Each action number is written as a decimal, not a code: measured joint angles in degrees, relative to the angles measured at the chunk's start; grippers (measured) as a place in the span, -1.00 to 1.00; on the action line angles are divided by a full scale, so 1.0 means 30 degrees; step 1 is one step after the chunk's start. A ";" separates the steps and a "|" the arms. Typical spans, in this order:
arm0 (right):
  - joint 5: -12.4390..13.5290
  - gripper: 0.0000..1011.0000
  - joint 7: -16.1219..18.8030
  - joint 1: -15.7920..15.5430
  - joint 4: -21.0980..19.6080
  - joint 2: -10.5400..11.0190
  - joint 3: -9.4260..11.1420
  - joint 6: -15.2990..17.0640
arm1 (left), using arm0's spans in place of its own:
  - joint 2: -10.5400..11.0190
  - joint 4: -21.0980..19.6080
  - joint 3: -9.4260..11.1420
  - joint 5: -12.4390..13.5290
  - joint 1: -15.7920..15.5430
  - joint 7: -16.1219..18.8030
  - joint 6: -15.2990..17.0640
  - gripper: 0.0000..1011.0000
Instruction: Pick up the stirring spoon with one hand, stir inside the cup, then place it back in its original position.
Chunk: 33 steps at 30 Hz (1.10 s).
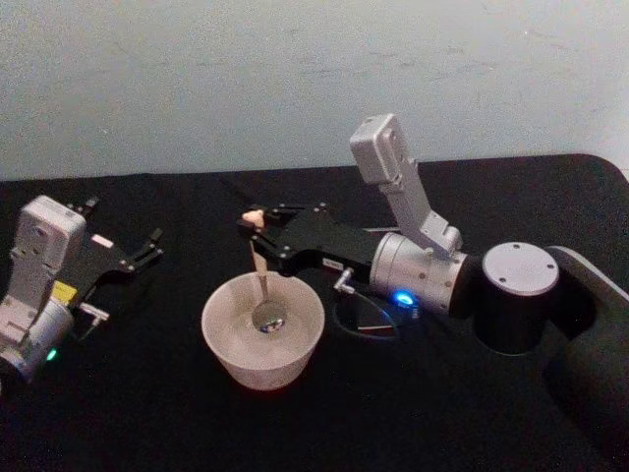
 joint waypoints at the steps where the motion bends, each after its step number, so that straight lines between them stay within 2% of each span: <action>1: -0.0009 -0.57 -0.0002 -0.0021 -0.0009 0.0045 0.0038 0.0000 | 0.0000 0.0001 -0.0001 0.0000 -0.0001 0.0000 0.0000 0.98; 11: 0.0147 -0.57 0.0181 -0.0873 -0.1247 0.1026 0.0562 0.0035 | 0.0000 0.0000 -0.0001 0.0000 0.0000 0.0000 0.0000 0.98; 21: 0.1105 -0.57 0.0752 -0.2212 -0.3397 0.2297 0.0930 0.0191 | 0.0000 0.0000 -0.0001 0.0000 0.0000 0.0000 0.0000 0.98; 27: 0.1389 -0.57 0.0982 -0.2499 -0.3980 0.2575 0.0724 0.0228 | 0.0000 0.0000 0.0000 0.0001 0.0001 0.0000 0.0000 0.98; 33: 0.1376 -0.57 0.1027 -0.2361 -0.4041 0.2462 0.0182 0.0353 | 0.0000 0.0000 -0.0001 0.0001 0.0001 0.0000 0.0000 0.98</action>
